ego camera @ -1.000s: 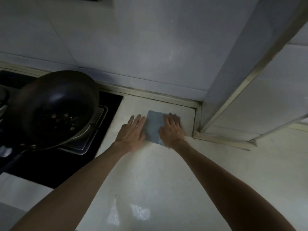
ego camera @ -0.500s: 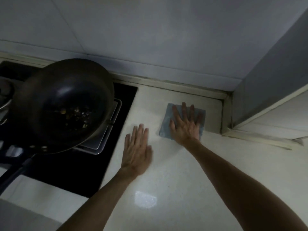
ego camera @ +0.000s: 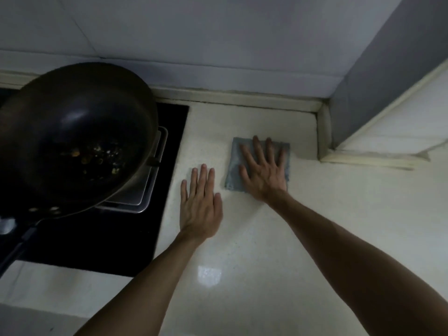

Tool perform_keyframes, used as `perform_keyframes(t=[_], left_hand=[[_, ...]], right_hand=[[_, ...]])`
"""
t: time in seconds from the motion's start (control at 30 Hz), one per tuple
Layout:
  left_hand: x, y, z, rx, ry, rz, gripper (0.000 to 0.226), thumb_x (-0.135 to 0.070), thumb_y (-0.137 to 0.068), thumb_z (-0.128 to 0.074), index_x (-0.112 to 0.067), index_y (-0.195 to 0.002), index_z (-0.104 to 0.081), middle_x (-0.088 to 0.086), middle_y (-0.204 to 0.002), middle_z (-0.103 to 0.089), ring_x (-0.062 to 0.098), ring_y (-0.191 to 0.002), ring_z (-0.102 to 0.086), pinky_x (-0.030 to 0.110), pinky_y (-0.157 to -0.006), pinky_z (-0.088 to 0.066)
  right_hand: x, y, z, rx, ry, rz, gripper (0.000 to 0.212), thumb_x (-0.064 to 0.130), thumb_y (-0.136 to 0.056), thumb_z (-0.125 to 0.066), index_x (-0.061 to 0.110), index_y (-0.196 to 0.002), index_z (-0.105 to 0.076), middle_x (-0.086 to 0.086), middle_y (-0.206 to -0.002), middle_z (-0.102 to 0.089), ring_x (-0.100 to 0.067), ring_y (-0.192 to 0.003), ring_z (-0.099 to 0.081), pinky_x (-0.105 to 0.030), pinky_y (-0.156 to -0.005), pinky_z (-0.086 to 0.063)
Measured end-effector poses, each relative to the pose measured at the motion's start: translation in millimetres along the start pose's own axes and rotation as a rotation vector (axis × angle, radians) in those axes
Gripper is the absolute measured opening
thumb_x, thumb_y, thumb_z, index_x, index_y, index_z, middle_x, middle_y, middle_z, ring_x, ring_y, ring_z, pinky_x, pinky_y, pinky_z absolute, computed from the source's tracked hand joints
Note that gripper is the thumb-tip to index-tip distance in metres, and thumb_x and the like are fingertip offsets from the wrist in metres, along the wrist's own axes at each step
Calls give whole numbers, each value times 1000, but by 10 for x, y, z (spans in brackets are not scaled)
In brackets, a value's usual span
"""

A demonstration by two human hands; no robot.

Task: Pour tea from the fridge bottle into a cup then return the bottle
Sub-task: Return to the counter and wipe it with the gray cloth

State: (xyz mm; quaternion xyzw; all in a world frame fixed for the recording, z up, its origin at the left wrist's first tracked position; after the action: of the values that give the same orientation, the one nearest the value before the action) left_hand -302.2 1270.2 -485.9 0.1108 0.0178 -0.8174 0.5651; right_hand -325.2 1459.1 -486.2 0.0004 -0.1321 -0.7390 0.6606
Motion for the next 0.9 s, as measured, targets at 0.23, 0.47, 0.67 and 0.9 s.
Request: perform_keyframes(t=[0.23, 0.47, 0.67, 0.9], left_hand=[[6, -33, -9, 8, -88, 6, 66, -36, -92, -23, -15, -154, -19, 5, -162, -12, 25, -150, -10, 49, -119, -12], [-39, -33, 17, 0, -104, -5, 67, -36, -90, -22, -10, -151, -26, 11, -160, -21, 31, -147, -20, 52, -115, -18], [-45, -31, 14, -6, -76, 33, 67, -35, -91, -25, -13, -154, -18, 7, -162, -13, 27, -149, -11, 49, -119, -11], [-4, -44, -8, -9, -84, 32, 66, -38, -93, -22, -18, -155, -11, 4, -163, -5, 22, -150, -3, 47, -121, -7]], right_hand=[[62, 1206, -174, 24, -118, -2, 70, 60, -99, -24, 39, -153, 14, 0, -160, 28, -28, -145, 31, -61, -116, 13], [-784, 2179, -177, 60, -141, -141, 69, 71, -91, 0, 43, -153, 10, 3, -162, 23, -24, -147, 27, -58, -117, 9], [-1346, 1600, -25, 31, -73, -249, 80, 77, -82, 9, 39, -153, 12, 2, -160, 28, -24, -146, 30, -61, -116, 12], [-293, 604, -43, 43, -50, -87, 80, 73, -85, -3, 36, -153, 16, -4, -160, 28, -33, -146, 28, -64, -114, 14]])
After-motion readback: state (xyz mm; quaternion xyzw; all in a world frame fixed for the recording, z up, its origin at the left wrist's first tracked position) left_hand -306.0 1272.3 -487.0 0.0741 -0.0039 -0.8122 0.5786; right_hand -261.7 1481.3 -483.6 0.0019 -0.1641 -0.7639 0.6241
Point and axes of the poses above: each hand's wrist, its own y-axis away from the middle knuckle, its own z-axis out of the back of the hand, x = y × z, the point moved 4 cm from there along -y, towards the middle knuckle
